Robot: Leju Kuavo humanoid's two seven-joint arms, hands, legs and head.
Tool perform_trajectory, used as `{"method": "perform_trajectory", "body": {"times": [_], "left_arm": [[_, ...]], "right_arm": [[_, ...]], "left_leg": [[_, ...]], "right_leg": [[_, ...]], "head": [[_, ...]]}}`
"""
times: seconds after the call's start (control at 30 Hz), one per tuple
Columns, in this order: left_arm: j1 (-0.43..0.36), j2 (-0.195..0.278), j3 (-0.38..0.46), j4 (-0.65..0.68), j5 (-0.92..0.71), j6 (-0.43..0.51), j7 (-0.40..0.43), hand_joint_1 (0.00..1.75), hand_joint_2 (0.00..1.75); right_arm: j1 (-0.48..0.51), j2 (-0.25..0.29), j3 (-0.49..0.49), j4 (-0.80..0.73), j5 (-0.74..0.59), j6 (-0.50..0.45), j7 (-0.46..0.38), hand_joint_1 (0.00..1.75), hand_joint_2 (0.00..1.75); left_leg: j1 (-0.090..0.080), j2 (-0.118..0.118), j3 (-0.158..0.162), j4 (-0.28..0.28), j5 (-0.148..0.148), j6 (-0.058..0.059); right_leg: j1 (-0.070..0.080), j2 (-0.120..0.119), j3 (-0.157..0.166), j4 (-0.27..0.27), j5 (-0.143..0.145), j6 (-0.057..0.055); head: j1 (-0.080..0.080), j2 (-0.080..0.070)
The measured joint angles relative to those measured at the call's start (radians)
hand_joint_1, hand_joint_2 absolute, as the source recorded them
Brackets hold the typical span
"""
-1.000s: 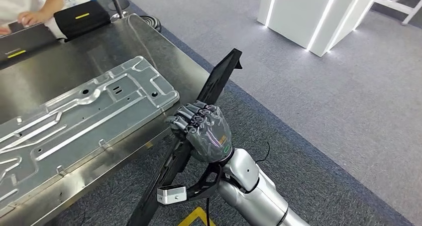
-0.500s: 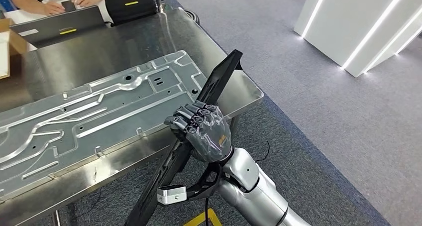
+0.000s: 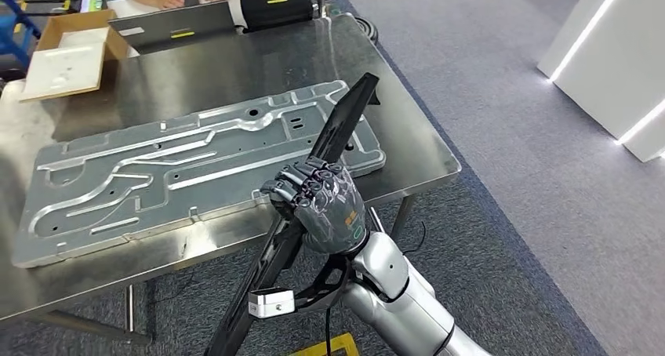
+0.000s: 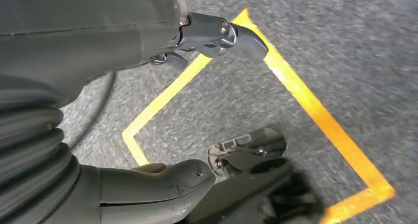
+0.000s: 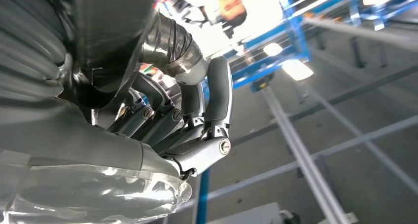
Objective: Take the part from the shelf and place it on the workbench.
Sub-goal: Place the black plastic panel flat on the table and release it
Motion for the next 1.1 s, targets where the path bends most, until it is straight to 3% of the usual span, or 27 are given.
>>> {"method": "perform_trajectory", "body": {"times": [0.03,0.07,0.13,0.2,0.33,0.4,0.47,0.5,0.53,0.57,0.63,0.7,0.8,0.87,0.93,1.0,1.03,1.07,1.1], "left_arm": [[0.001,0.0,0.0,0.0,0.0,0.0,0.0,0.0,1.75],[0.003,0.001,0.0,0.0,0.0,0.0,0.0,0.0,1.75],[0.004,0.003,0.0,0.0,0.001,0.0,-0.001,0.0,1.75],[0.005,0.005,0.0,0.0,0.004,0.001,-0.003,0.0,1.75],[0.008,0.007,0.0,0.0,0.008,0.002,-0.004,0.0,1.75],[0.007,0.007,0.0,0.0,0.01,0.003,-0.005,0.0,1.75],[0.007,0.007,0.001,0.0,0.017,0.003,-0.009,0.0,1.75],[0.008,0.007,0.001,0.0,0.021,0.004,-0.011,0.0,1.75],[0.01,0.008,0.001,0.0,0.025,0.004,-0.013,0.0,1.75],[0.011,0.008,0.001,0.0,0.028,0.004,-0.014,0.0,1.75],[0.013,0.008,0.002,0.0,0.03,0.004,-0.017,0.0,1.75],[0.013,0.007,0.002,0.0,0.031,0.003,-0.018,0.0,1.75],[0.015,0.007,0.002,0.0,0.029,0.002,-0.016,0.0,1.75],[0.015,0.008,0.002,0.0,0.027,0.001,-0.014,0.0,1.75],[0.013,0.009,0.002,0.0,0.022,0.0,-0.01,0.0,1.75],[0.011,0.009,0.001,0.0,0.017,-0.004,-0.006,0.0,1.75],[0.011,0.008,0.001,0.0,0.015,-0.005,-0.004,0.0,1.75],[0.012,0.008,0.001,0.0,0.013,-0.006,-0.002,0.0,1.75],[0.013,0.008,0.001,0.0,0.011,-0.006,-0.001,0.0,1.75]], "right_arm": [[0.001,0.0,0.0,0.0,0.0,0.0,0.0,1.75,1.75],[0.001,0.0,0.0,0.0,-0.004,0.001,0.001,1.75,1.75],[0.001,0.0,0.0,0.0,-0.026,0.008,0.005,1.75,1.75],[0.001,0.0,-0.003,0.001,-0.056,0.017,0.008,1.75,1.75],[0.002,0.002,-0.01,0.003,-0.108,0.025,0.003,1.75,1.75],[0.001,0.003,-0.015,0.004,-0.15,0.046,0.003,1.75,1.75],[0.001,0.003,-0.024,0.011,-0.22,0.074,0.006,1.75,1.75],[0.001,0.003,-0.031,0.018,-0.261,0.085,0.008,1.75,1.75],[0.001,0.003,-0.039,0.026,-0.301,0.094,0.011,1.75,1.75],[-0.001,0.003,-0.049,0.034,-0.336,0.1,0.014,1.75,1.75],[-0.013,0.003,-0.075,0.054,-0.396,0.107,0.023,1.75,1.75],[-0.039,0.003,-0.113,0.079,-0.445,0.116,0.036,1.75,1.75],[-0.09,-0.007,-0.188,0.125,-0.501,0.141,0.054,1.75,1.75],[-0.124,-0.018,-0.226,0.156,-0.512,0.147,0.059,1.75,1.75],[-0.17,-0.032,-0.259,0.195,-0.492,0.143,0.069,1.75,1.75],[-0.215,-0.051,-0.297,0.241,-0.453,0.136,0.088,1.75,1.75],[-0.234,-0.061,-0.314,0.262,-0.437,0.134,0.097,1.75,1.75],[-0.252,-0.071,-0.33,0.282,-0.424,0.134,0.103,1.75,1.75],[-0.273,-0.081,-0.346,0.302,-0.412,0.134,0.108,1.75,1.75]], "left_leg": [[0.003,0.003,-0.007,0.014,0.003,-0.004],[0.005,0.005,0.009,-0.012,0.025,-0.007],[0.009,0.013,0.084,-0.144,0.082,-0.008],[0.005,0.018,0.137,-0.24,0.109,0.003],[0.002,0.014,0.145,-0.254,0.109,0.034],[0.004,0.012,0.147,-0.257,0.111,0.047],[0.001,0.008,0.146,-0.257,0.111,0.054],[-0.002,0.004,0.146,-0.256,0.11,0.055],[-0.004,0.0,0.147,-0.256,0.11,0.056],[-0.006,-0.005,0.147,-0.255,0.109,0.057],[-0.01,-0.014,0.148,-0.253,0.108,0.058],[-0.014,-0.019,0.146,-0.252,0.109,0.055],[-0.013,-0.022,0.142,-0.254,0.112,0.041],[-0.013,-0.017,0.138,-0.244,0.103,0.031],[-0.011,-0.008,0.102,-0.166,0.056,0.022],[-0.008,-0.002,0.038,-0.035,-0.001,0.014],[-0.007,0.0,0.016,0.009,-0.01,0.011],[-0.005,0.001,0.009,0.02,-0.002,0.009],[-0.004,0.002,0.022,-0.012,0.026,0.009]], "right_leg": [[0.0,-0.011,0.0,0.002,-0.002,0.002],[-0.001,-0.02,0.001,0.004,-0.005,0.005],[-0.002,-0.033,0.003,0.01,-0.012,0.015],[0.001,-0.04,0.002,0.018,-0.018,0.025],[0.001,-0.033,0.001,0.027,-0.028,0.043],[-0.003,-0.008,-0.028,0.096,-0.072,0.05],[-0.002,0.011,-0.094,0.232,-0.135,0.051],[-0.002,0.015,-0.125,0.289,-0.152,0.05],[-0.001,0.016,-0.141,0.313,-0.148,0.048],[0.0,0.016,-0.14,0.302,-0.128,0.044],[0.004,0.02,-0.089,0.177,-0.054,0.029],[0.011,0.024,-0.04,0.063,-0.009,0.015],[0.017,0.023,-0.03,0.031,-0.001,0.012],[0.01,0.021,-0.025,0.018,0.007,0.008],[0.003,0.018,-0.021,0.007,0.015,0.003],[0.003,0.014,-0.022,0.007,0.016,0.001],[0.004,0.012,-0.022,0.008,0.015,0.001],[0.004,0.011,-0.022,0.01,0.014,0.002],[0.003,0.01,-0.022,0.012,0.013,0.004]], "head": [[0.0,0.0],[0.0,0.0],[0.0,0.0],[0.001,0.0],[0.001,0.0],[0.001,0.0],[0.002,0.0],[0.002,0.0],[0.002,0.0],[0.002,0.0],[0.002,0.0],[0.001,0.0],[0.002,0.0],[0.001,0.0],[0.001,0.0],[0.001,0.0],[0.001,0.0],[0.001,0.0],[0.001,0.0]]}}
